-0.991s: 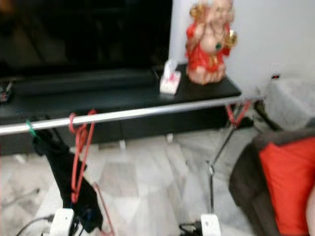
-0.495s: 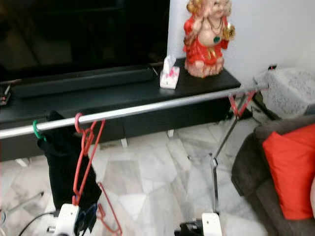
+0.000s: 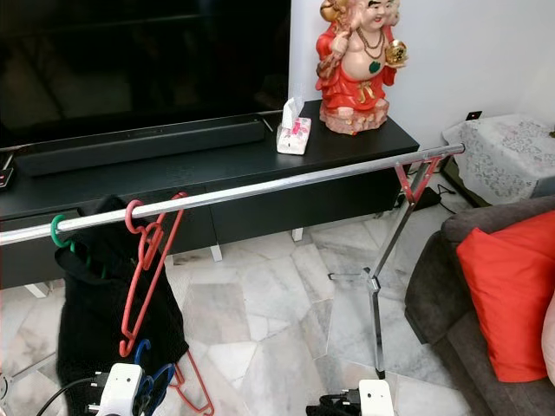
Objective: Hang hanger
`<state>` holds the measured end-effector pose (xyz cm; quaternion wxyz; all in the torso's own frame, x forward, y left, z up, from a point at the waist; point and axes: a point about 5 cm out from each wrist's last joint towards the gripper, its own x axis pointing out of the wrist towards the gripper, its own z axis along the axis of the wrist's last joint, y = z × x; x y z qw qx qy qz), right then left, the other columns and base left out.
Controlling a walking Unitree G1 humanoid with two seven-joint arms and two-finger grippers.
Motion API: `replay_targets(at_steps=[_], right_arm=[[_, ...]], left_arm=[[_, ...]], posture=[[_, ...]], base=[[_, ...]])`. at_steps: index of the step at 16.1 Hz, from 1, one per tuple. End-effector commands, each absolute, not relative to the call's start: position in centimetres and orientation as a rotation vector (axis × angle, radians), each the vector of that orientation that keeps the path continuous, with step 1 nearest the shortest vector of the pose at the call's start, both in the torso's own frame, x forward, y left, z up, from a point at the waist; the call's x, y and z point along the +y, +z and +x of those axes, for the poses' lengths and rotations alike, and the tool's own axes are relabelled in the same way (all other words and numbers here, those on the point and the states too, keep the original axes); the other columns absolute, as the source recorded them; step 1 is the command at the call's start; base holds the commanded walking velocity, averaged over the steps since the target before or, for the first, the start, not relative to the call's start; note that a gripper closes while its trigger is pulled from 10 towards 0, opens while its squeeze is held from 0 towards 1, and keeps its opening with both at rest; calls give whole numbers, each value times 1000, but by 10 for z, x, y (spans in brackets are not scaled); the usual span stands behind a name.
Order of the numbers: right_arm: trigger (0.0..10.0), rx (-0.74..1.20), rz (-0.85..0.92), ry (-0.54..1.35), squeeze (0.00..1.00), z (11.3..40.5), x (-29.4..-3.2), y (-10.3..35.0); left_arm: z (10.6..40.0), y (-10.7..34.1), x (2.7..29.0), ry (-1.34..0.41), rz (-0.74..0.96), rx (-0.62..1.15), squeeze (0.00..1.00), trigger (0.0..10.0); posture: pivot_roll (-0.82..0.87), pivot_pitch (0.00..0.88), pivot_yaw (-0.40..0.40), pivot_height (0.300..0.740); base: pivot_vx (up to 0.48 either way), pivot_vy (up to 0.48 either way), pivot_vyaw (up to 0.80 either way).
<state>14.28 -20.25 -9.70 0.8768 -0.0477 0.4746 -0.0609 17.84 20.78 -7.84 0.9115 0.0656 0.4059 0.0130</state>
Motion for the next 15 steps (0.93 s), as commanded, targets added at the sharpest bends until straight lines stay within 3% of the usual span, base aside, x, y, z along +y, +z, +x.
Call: replay_targets(at_steps=[1,7,15], right_arm=[[10000,982,-90,-139,0,144,-204,-96],[10000,967,-81,-144,0,146,-202,-95],[10000,933,-71,-163,0,153,-204,-92]], left_arm=[[169,-84,209,6,157,885,0,10000],[167,-84,210,12,152,890,0,10000],[161,-87,211,15,150,912,0,10000]], posture=[[-145,0,6,740],[-143,0,4,740],[-141,0,7,740]], base=[[0,0,0],[0,0,0],[-273,0,0]])
